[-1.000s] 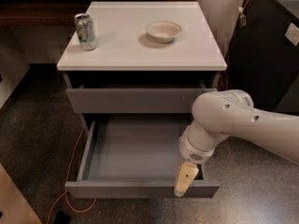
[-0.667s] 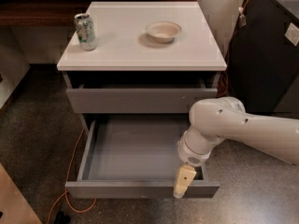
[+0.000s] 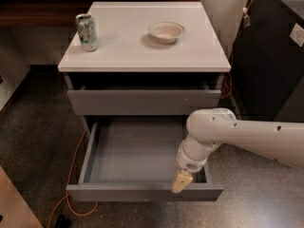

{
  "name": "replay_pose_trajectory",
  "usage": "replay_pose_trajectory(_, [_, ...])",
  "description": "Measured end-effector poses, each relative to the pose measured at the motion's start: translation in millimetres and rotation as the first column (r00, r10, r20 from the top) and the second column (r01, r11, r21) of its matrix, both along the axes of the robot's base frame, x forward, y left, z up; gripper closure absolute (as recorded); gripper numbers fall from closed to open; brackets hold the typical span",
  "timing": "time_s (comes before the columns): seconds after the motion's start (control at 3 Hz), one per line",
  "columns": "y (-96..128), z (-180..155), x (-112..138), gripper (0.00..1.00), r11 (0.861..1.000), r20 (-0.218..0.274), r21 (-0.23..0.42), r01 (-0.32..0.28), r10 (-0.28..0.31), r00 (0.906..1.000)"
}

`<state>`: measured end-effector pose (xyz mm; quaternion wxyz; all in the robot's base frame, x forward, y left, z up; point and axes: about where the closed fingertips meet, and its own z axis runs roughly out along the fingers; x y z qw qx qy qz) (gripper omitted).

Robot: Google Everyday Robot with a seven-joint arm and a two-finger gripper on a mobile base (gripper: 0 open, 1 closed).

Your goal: Close middle drawer

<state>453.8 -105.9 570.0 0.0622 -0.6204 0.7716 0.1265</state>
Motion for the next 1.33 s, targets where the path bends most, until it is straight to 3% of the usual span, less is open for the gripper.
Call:
replay_pose_trajectory(0.67, [19, -69, 8, 0.97, 0.998, -0.063, -0.028, -0.059, 0.057, 0.9964])
replay_pose_trajectory(1.33, [39, -115, -5, 1.00, 0.991, -0.061, -0.089, -0.100, 0.094, 0.9936])
